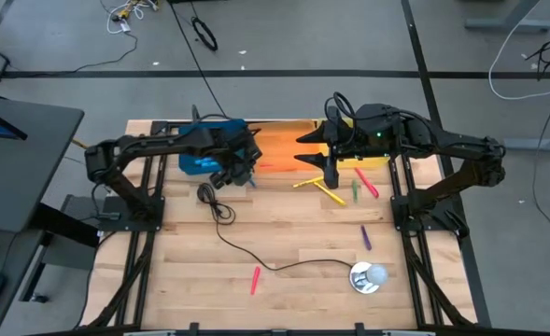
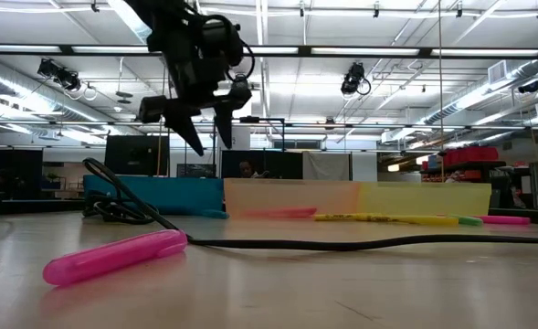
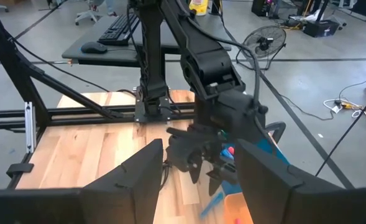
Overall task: Pick & Place Markers
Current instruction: Put the small blue pen into the yellow bin
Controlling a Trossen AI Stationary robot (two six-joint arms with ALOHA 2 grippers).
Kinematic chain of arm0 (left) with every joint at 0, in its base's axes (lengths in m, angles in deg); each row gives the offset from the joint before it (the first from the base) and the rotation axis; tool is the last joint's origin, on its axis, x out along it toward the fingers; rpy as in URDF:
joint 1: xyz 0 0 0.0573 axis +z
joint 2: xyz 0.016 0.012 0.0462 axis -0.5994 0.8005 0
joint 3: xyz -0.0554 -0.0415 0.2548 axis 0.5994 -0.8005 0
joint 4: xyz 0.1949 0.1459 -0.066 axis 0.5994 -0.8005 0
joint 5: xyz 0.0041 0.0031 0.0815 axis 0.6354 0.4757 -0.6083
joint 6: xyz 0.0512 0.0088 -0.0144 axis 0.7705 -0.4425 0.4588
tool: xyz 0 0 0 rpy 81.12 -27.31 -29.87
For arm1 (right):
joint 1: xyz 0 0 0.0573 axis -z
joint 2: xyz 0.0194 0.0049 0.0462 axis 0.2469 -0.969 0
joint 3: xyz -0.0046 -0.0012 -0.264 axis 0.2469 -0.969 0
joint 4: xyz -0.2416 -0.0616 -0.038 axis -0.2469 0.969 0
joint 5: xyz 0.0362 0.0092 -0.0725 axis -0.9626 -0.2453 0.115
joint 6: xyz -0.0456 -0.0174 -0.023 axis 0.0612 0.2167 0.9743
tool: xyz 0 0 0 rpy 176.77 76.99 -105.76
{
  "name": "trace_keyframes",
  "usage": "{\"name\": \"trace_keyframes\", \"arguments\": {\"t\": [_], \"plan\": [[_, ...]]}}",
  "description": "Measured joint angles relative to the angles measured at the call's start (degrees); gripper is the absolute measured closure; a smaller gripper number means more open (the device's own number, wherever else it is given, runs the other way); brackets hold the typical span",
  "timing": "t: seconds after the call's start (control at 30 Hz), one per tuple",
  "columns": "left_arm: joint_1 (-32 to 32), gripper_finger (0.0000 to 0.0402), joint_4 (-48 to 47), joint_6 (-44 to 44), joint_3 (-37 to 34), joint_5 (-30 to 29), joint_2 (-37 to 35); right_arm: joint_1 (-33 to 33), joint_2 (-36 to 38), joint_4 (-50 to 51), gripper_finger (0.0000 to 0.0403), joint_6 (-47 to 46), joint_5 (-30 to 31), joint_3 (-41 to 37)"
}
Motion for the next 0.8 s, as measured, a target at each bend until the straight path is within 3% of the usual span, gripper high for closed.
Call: {"name": "trace_keyframes", "arguments": {"t": [0.8], "plan": [[1.94, 0.0164, 3.05, 2.30, 0.02, 1.28, 12.01, 0.02, 0.00, 0.22, 0.0201, 0.18, 0.02, 0.00]]}}
